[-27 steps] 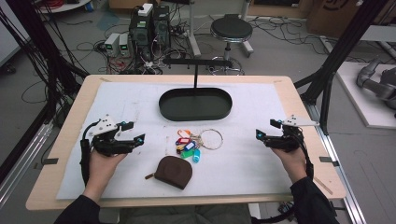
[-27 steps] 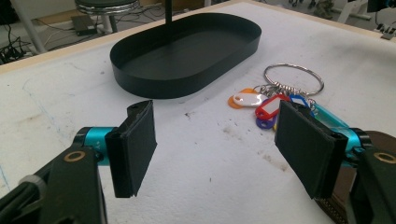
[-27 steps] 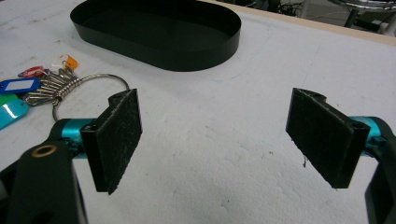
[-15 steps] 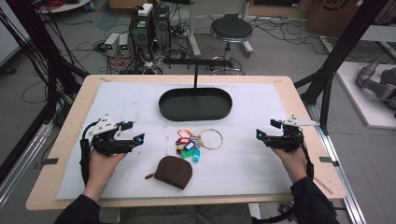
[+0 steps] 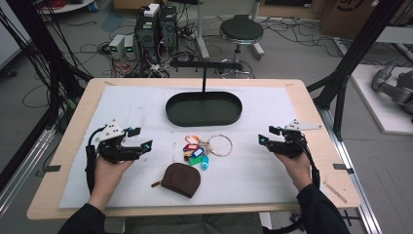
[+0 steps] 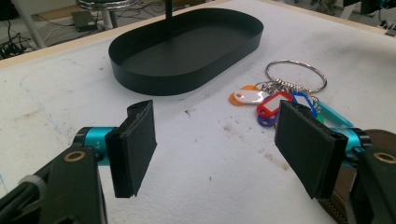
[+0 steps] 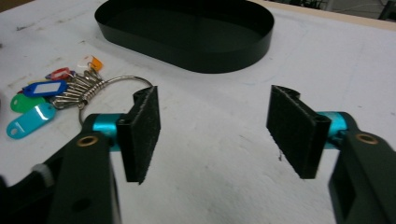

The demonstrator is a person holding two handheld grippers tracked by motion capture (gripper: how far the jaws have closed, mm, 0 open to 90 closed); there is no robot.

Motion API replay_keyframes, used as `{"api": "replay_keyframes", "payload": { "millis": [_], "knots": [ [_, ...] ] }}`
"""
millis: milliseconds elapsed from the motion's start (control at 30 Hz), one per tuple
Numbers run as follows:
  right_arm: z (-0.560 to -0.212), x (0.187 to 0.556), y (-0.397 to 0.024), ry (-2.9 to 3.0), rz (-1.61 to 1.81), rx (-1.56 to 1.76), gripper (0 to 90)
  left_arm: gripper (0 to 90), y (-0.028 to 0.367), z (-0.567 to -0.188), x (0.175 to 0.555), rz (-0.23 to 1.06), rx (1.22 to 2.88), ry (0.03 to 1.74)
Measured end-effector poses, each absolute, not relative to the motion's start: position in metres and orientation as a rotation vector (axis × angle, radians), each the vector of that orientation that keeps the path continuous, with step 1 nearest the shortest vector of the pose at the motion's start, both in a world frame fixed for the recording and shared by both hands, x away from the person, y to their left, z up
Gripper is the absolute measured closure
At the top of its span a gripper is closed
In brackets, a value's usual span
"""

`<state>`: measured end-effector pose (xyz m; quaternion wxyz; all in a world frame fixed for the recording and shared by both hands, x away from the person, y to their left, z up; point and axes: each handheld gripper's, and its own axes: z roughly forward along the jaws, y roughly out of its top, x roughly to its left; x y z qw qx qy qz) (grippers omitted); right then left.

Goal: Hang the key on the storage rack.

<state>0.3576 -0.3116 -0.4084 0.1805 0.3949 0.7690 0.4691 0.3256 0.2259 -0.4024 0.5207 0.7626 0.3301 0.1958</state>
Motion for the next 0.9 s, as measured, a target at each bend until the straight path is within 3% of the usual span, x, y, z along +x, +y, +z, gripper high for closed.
{"api": "replay_keyframes", "payload": {
  "millis": [500, 900],
  "knots": [
    [-0.418, 0.370, -0.257, 2.298, 1.239, 1.124, 59.4, 29.2, 0.224, -0.402, 0.324, 0.468, 1.831, 0.789],
    [-0.434, 0.385, -0.223, 2.398, 1.096, 1.154, 65.8, 29.2, 0.223, -0.402, 0.323, 0.466, 1.831, 0.782]
  ]
}}
